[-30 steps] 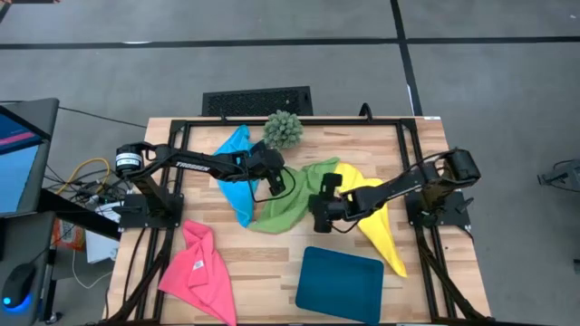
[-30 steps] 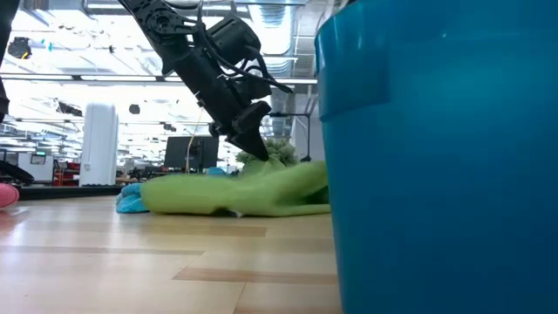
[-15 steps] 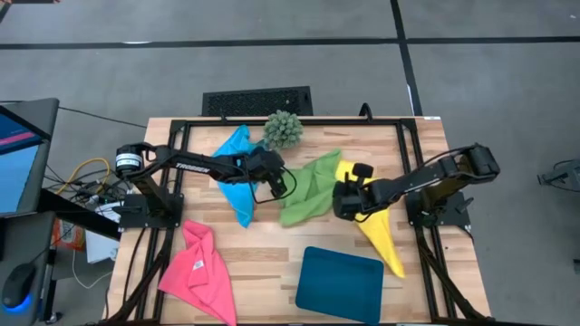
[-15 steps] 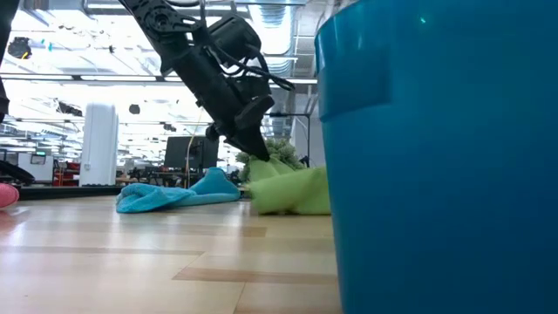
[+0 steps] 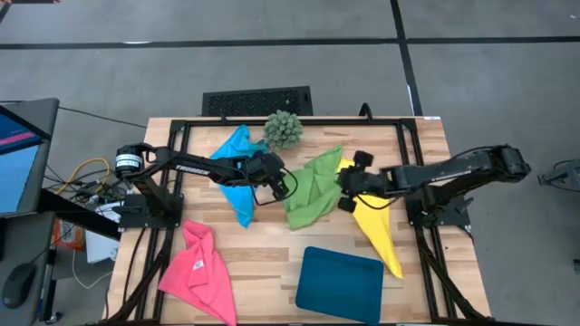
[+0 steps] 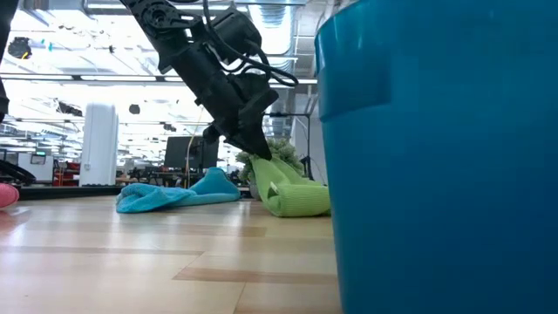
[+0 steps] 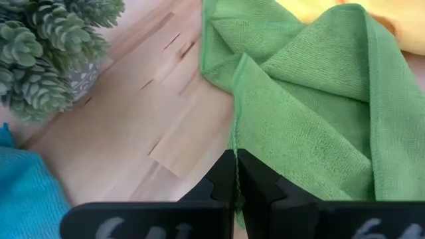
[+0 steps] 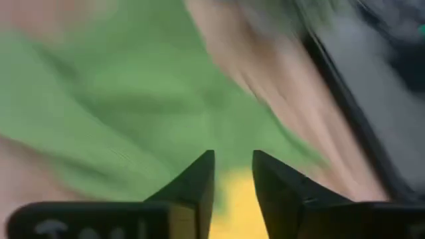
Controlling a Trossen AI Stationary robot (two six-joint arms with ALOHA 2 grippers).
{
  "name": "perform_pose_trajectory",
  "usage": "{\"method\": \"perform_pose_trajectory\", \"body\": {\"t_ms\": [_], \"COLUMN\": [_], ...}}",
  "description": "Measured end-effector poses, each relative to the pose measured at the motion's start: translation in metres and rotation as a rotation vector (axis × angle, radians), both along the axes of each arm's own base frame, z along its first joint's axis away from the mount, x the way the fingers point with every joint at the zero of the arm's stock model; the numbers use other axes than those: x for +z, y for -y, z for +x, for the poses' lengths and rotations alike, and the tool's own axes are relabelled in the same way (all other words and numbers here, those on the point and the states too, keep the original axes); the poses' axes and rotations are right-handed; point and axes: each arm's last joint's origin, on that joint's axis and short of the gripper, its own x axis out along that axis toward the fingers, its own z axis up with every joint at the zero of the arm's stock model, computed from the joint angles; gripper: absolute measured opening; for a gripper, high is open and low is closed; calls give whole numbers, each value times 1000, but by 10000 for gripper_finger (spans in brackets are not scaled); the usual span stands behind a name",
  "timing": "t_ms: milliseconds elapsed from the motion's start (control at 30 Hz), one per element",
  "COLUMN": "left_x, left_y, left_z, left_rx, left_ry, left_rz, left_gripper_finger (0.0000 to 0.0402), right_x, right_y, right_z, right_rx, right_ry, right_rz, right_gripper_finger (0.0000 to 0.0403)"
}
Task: Fold microfiber towels
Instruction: Fold the green microfiber cloth
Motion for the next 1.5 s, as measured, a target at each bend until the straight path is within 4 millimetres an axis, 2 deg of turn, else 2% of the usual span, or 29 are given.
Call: {"method": "perform_pose_trajectory", "body": {"t_ms": [67,167,300,500,867,1133,1400,1500], "left_x": [0,0,0,-1,-1,-2,-1,-1], "left_y": [-1,-1,-1,-1,-1,-1,-1,-1], "left_z": [0,0,-1,-1,-2,-2,-2,-2], "left_rx": [8,22,21,18,14,14,11,11], "left_ry": [-1,-4,-7,-14,-24,-30,-31,-30], "left_rz": [7,20,19,16,18,18,22,22], "left_gripper_finger": [0,0,0,0,0,0,0,0], "right_x": [11,12,-6,-41,-68,-91,-100,-111], "right_y": [-6,-14,-20,-22,-31,-29,-22,-20], "right_z": [10,25,44,72,120,131,130,130], "right_rx": [103,201,256,347,440,438,415,403], "right_ry": [128,213,208,174,91,29,-17,-55], "right_rz": [31,6,-24,63,121,140,147,160], "right_gripper_finger": [148,156,155,147,156,169,168,166]}}
